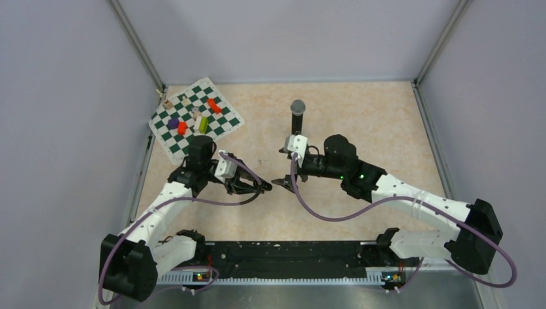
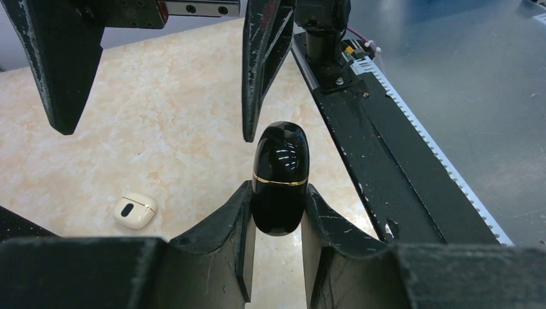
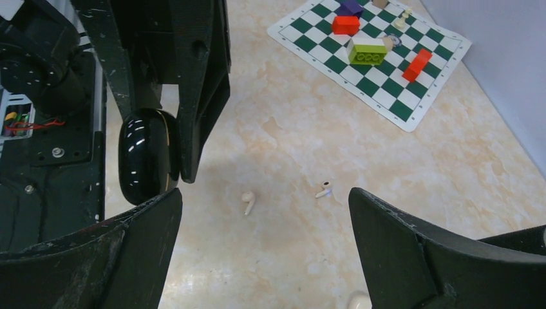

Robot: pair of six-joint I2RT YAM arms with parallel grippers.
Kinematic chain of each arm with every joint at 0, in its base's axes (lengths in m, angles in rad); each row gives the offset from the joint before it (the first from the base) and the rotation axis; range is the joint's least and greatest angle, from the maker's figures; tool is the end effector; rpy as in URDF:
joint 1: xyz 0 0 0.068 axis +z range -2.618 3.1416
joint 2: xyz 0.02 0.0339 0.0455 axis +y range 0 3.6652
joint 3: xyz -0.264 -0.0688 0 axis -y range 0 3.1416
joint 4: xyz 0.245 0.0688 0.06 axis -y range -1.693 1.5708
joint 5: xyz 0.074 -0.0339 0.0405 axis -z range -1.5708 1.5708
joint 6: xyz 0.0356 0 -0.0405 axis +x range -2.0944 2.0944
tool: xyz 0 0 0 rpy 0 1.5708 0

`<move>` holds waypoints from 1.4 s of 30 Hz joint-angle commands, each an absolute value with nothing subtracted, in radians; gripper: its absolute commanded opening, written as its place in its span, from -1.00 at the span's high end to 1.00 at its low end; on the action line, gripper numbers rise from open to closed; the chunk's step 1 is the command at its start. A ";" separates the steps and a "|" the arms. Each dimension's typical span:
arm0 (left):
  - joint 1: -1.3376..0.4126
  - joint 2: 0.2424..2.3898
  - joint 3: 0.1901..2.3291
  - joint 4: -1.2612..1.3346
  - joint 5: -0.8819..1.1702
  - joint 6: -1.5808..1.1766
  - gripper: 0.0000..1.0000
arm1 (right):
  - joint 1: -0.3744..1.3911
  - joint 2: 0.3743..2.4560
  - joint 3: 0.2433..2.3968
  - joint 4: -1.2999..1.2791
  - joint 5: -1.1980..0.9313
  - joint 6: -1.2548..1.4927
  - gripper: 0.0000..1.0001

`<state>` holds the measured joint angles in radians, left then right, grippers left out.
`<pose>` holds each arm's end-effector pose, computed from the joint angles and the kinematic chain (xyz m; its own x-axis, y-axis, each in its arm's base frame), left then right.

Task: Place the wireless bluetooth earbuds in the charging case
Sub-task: Close the charging case, then place the charging case at the center of the board.

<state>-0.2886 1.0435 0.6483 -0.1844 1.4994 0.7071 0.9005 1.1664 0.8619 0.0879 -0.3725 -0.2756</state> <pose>0.1820 -0.0911 0.2608 0.1338 0.0086 -0.9910 0.9647 -0.2298 0.1282 0.1591 0.2216 0.3170 0.1302 -0.2437 -0.9611 -0.9512 0.2429 -0.1905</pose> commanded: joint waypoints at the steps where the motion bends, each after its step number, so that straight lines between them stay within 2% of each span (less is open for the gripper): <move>1: -0.285 1.045 0.644 -0.170 1.523 0.727 1.00 | 0.914 1.157 0.877 0.097 -0.468 -0.263 -0.98; 13: -0.284 1.046 0.645 -0.170 1.519 0.728 1.00 | 0.914 1.122 0.885 0.087 -0.385 -0.300 -0.98; 19: -0.285 1.047 0.644 -0.170 1.489 0.731 1.00 | 0.898 1.085 0.879 0.172 0.031 -0.372 -0.98; 22: -0.288 1.055 0.644 -0.169 1.467 0.731 1.00 | 0.860 1.050 0.859 0.234 0.140 -0.388 -0.98; 32: -0.309 1.067 0.633 -0.054 1.403 0.599 1.00 | 0.814 0.998 0.828 0.269 0.159 -0.390 -0.98; 37: -0.340 1.086 0.625 0.092 1.239 0.416 1.00 | 0.798 0.968 0.850 0.267 0.223 -0.458 -0.98; 42: -0.431 1.161 0.719 -0.062 1.067 0.489 1.00 | 0.684 0.918 0.940 0.134 0.232 -0.494 -0.98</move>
<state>-0.3637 1.1072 0.6319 -0.0029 1.2289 0.4767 0.7650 0.9840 0.8394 0.1913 0.1844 -0.4526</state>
